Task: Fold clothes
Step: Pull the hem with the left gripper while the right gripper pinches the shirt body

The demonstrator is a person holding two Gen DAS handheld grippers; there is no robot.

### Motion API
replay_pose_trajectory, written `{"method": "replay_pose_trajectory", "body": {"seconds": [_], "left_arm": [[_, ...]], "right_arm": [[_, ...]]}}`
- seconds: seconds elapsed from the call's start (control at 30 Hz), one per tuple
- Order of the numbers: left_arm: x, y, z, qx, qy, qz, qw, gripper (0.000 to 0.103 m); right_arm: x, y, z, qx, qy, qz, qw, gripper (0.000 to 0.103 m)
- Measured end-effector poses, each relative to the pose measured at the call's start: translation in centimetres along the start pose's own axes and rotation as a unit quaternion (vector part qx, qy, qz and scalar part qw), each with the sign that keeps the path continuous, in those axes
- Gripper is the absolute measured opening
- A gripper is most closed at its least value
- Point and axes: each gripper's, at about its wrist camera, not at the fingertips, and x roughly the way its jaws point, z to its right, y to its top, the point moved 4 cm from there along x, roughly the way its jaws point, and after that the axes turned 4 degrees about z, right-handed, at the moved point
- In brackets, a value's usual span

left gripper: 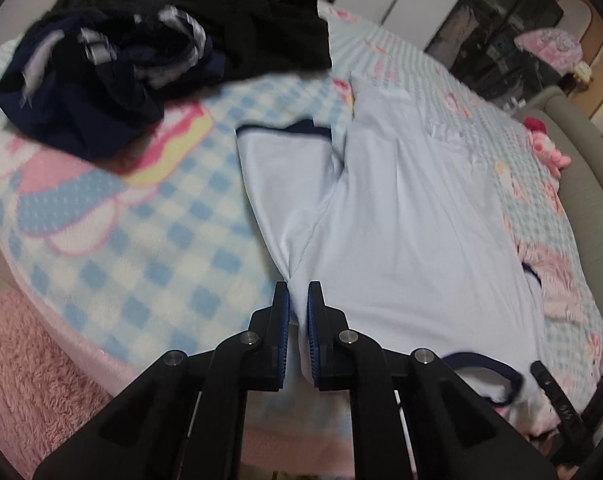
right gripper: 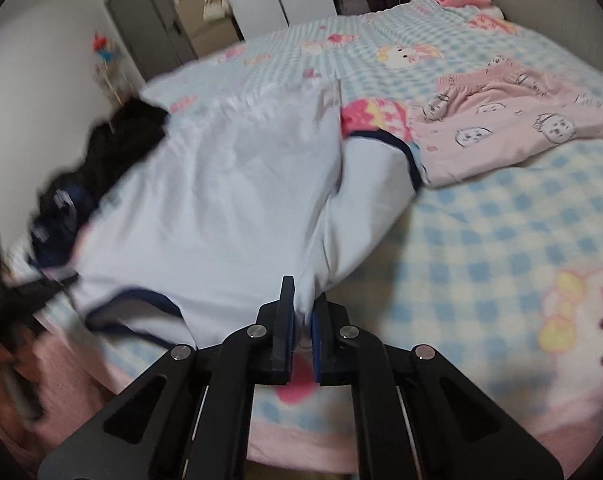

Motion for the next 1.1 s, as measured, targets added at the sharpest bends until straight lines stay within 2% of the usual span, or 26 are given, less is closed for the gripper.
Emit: {"method": "replay_pose_trajectory", "body": {"seconds": [0.03, 0.1, 0.2, 0.23, 0.27, 0.33, 0.4, 0.47, 0.57, 0.67, 0.77, 0.8, 0.83, 0.87, 0.97, 1.1], "left_arm": [[0.5, -0.3, -0.4, 0.002, -0.002, -0.014, 0.9999, 0.010], [0.7, -0.5, -1.8, -0.030, -0.038, -0.026, 0.9985, 0.013], [0.3, -0.4, -3.5, -0.075, -0.100, -0.033, 0.9916, 0.021], [0.2, -0.5, -3.5, -0.074, -0.113, -0.038, 0.9900, 0.024], [0.1, -0.6, -3.4, -0.073, -0.127, -0.044, 0.9883, 0.027], [0.0, -1.3, -2.4, -0.060, -0.154, -0.059, 0.9846, 0.028], [-0.3, -2.0, -1.2, -0.043, -0.174, -0.068, 0.9815, 0.028], [-0.4, -2.8, -0.2, -0.010, -0.163, -0.074, 0.9837, 0.028], [1.0, -4.2, 0.9, 0.000, -0.173, -0.114, 0.9783, 0.028], [2.3, -5.2, 2.0, 0.003, -0.176, -0.140, 0.9744, 0.028], [2.8, -5.4, 3.3, 0.033, -0.166, -0.134, 0.9764, 0.028], [2.7, -5.3, 3.5, 0.042, -0.154, -0.127, 0.9791, 0.026], [2.7, -5.2, 3.6, 0.052, -0.141, -0.119, 0.9814, 0.024], [2.6, -5.1, 3.7, 0.061, -0.129, -0.111, 0.9835, 0.015], [1.6, -4.8, 3.7, 0.083, -0.079, -0.087, 0.9895, 0.014], [0.4, -5.3, 2.8, 0.105, -0.062, -0.103, 0.9871, 0.015]], "right_arm": [[0.4, -0.7, -0.1, -0.007, -0.008, -0.013, 1.000, 0.005], [0.6, -2.0, 0.3, 0.004, -0.010, -0.030, 0.999, 0.005], [-0.6, -2.4, 1.7, 0.047, 0.025, -0.026, 0.998, 0.007], [-1.0, -2.2, 2.1, 0.057, 0.029, -0.021, 0.998, 0.010], [-1.1, -1.9, 2.4, 0.065, 0.037, -0.020, 0.997, 0.018], [-0.8, -1.4, 3.1, 0.086, 0.053, -0.025, 0.995, 0.028], [-0.7, -1.6, 2.7, 0.094, 0.065, -0.039, 0.993, 0.028], [-0.8, -2.1, 2.1, 0.093, 0.066, -0.048, 0.992, 0.028], [-1.3, -3.2, 0.8, 0.078, 0.055, -0.057, 0.994, 0.029], [0.0, -4.3, -0.4, 0.080, 0.076, -0.084, 0.990, 0.029], [0.6, -4.6, -2.3, 0.053, 0.116, -0.098, 0.987, 0.029], [0.8, -4.7, -2.9, 0.042, 0.115, -0.099, 0.988, 0.029], [0.8, -4.6, -3.3, 0.036, 0.106, -0.094, 0.989, 0.029], [0.9, -4.6, -3.7, 0.029, 0.098, -0.090, 0.991, 0.029], [0.9, -4.9, -3.8, -0.011, 0.045, -0.091, 0.995, 0.020], [0.3, -6.5, -3.7, -0.071, -0.004, -0.117, 0.991, 0.020]]}}
